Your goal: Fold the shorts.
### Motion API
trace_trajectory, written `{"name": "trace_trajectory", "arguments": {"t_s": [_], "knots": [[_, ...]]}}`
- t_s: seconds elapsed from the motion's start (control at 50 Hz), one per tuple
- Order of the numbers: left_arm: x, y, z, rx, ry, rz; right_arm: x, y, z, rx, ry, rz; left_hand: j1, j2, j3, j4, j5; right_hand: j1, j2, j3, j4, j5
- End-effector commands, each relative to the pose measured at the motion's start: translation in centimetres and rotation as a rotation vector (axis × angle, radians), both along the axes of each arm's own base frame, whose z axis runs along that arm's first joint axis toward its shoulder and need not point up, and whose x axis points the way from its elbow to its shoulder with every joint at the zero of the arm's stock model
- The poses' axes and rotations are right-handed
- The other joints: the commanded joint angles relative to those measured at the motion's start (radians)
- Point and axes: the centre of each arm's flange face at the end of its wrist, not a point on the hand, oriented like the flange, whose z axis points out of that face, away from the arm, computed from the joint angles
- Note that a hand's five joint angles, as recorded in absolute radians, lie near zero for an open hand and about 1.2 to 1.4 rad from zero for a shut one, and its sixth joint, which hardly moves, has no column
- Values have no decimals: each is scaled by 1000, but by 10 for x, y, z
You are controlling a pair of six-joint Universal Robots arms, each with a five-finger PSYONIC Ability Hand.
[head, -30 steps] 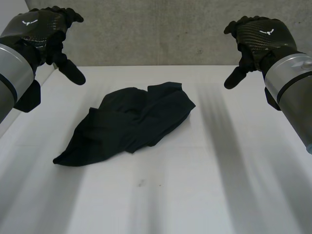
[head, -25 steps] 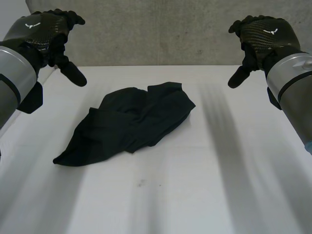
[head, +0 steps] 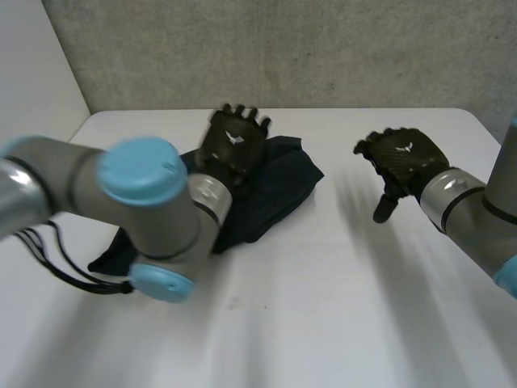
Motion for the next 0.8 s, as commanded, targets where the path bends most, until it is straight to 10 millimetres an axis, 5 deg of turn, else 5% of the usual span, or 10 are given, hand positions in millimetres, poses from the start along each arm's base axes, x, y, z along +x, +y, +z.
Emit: {"name": "trace_trajectory", "arguments": {"t_s": [0.02,0.14,0.2,0.34,0.5,0.64,0.8], "knots": [[-27,-7,-46,-66,-79,-37,-19,-28,-33,41,7,-81,155,147,135,141,127,-37,-56,-43,-67,-73],[-30,-5,-43,-75,-61,-31,-21,-33,-42,61,13,-88,1203,1195,1183,1189,1175,-37,-56,-43,-67,-73],[-25,-1,-29,-88,-54,-11,-23,-36,-41,52,9,-96,1203,1196,1183,1190,1175,-37,-56,-43,-67,-73],[3,29,37,-141,14,36,-20,-42,-37,57,-54,-111,1203,1196,1183,1190,1175,-37,-56,-43,-67,-73],[38,63,73,-134,81,66,-8,-46,-21,190,-388,-111,1203,1196,1183,1190,1175,-37,-56,-43,-67,-73],[64,86,86,-75,176,89,43,-28,-41,411,-545,43,1203,1196,1183,1190,1175,-37,-56,-43,-67,-73],[79,99,90,-57,200,115,95,-15,-74,438,-512,74,1203,1196,1183,1190,1175,-37,-56,-43,-67,-73]]}}
